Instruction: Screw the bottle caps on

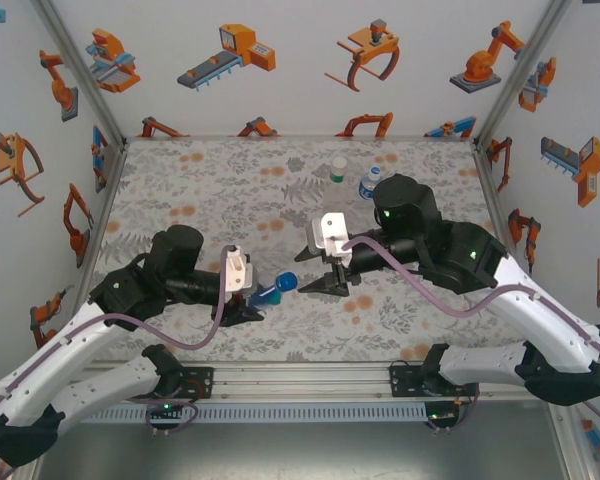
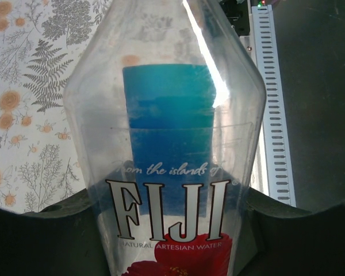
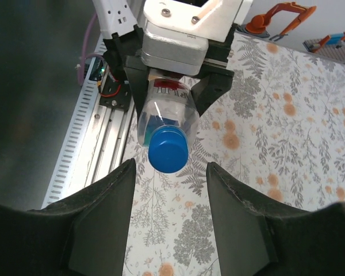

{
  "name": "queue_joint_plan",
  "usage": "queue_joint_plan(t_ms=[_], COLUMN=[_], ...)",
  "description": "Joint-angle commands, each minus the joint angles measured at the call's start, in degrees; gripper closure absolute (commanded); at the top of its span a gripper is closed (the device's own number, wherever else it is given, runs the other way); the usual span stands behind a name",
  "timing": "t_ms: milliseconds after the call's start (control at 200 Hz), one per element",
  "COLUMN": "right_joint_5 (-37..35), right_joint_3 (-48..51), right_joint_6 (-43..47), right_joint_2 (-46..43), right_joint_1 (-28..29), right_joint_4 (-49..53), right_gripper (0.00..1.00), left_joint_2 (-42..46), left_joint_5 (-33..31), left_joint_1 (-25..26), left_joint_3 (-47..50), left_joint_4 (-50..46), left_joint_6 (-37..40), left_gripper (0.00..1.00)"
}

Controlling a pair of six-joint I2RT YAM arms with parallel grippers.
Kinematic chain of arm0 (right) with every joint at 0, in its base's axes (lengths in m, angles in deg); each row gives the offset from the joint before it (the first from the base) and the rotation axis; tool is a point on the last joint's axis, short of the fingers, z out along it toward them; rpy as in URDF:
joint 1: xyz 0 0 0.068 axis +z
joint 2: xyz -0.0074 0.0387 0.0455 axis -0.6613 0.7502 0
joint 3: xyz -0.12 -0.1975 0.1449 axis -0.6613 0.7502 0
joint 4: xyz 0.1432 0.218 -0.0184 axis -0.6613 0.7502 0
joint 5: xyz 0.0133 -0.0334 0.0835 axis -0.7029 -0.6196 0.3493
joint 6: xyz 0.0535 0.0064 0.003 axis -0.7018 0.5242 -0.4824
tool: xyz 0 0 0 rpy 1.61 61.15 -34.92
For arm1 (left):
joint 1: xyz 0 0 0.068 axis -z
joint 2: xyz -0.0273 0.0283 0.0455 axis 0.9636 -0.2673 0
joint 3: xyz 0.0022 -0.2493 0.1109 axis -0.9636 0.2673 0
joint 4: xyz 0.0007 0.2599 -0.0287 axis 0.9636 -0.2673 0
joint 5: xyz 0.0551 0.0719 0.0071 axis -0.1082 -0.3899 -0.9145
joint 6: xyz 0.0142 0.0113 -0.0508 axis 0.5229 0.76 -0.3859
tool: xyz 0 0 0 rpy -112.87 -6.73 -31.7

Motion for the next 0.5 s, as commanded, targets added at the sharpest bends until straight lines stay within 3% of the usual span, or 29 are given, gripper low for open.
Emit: queue_joint_plan(t_ms=[0,496], right_joint_5=[3.2,2.9], right_joint_3=[0.5,5.2], right_joint_6=[1.2,-2.0], right_joint_2=[0.5,1.2], right_joint_1=[0.1,1.1], right_joint_4=[-2.3,-7.9], right_gripper=[0.52,0.62], left_joint_2=[0.1,0.0], left_joint_5=[2.5,2.0], left_joint_1=[0.2,0.2], left_joint_3=[-2.0,-1.9], left_joint_4=[-0.8,-0.9], left_joint_6=[0.5,0.2], left_gripper=[0.98,0.98])
